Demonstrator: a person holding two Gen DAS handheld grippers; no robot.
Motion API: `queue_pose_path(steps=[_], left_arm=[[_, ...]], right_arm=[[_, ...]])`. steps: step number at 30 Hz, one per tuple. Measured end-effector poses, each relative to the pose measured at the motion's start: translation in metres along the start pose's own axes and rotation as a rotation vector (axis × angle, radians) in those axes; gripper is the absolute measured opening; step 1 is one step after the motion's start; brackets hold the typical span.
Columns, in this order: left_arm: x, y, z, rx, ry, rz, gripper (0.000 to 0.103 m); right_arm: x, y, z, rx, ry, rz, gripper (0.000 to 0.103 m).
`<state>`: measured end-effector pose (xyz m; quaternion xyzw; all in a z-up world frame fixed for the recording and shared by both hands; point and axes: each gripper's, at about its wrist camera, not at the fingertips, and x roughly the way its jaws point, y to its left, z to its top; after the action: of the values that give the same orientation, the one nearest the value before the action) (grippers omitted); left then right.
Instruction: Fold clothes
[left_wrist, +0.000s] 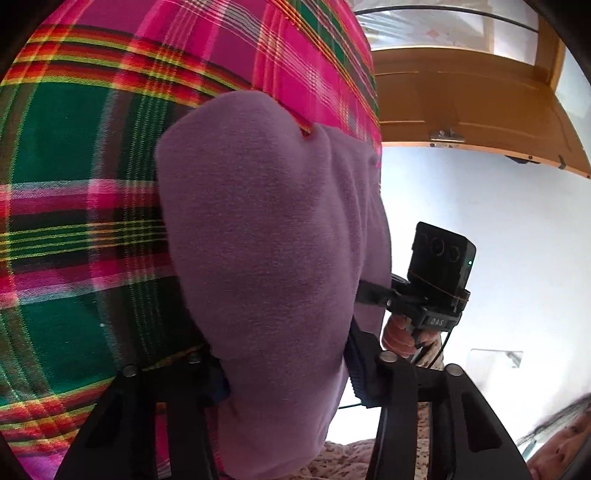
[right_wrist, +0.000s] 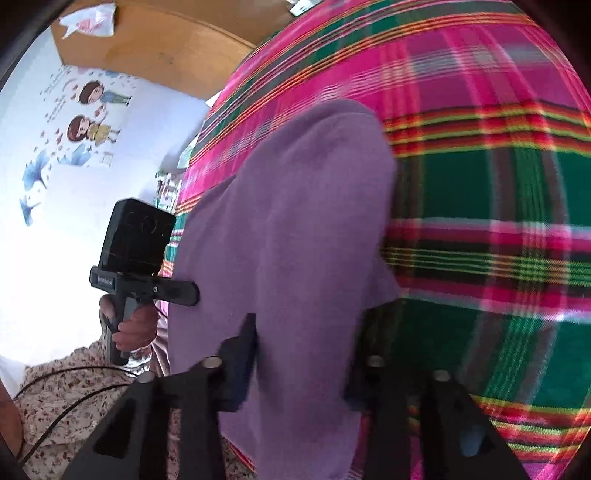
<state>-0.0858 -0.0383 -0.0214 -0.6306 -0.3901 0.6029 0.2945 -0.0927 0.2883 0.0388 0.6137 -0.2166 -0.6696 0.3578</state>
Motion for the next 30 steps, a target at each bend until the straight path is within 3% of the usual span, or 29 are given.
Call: queue_pose_path(steps=[7, 30], left_arm=[[0.002, -0.001, 0.005, 0.007, -0.005, 0.02, 0.042], [0.011, -0.005, 0.035, -0.03, -0.045, 0.009, 0.037]], right_arm=[[0.003, 0.014, 0.0, -0.086, -0.008, -0.094, 0.032], [0.0, 0.013, -0.004, -0.073, -0.031, -0.087, 0.029]])
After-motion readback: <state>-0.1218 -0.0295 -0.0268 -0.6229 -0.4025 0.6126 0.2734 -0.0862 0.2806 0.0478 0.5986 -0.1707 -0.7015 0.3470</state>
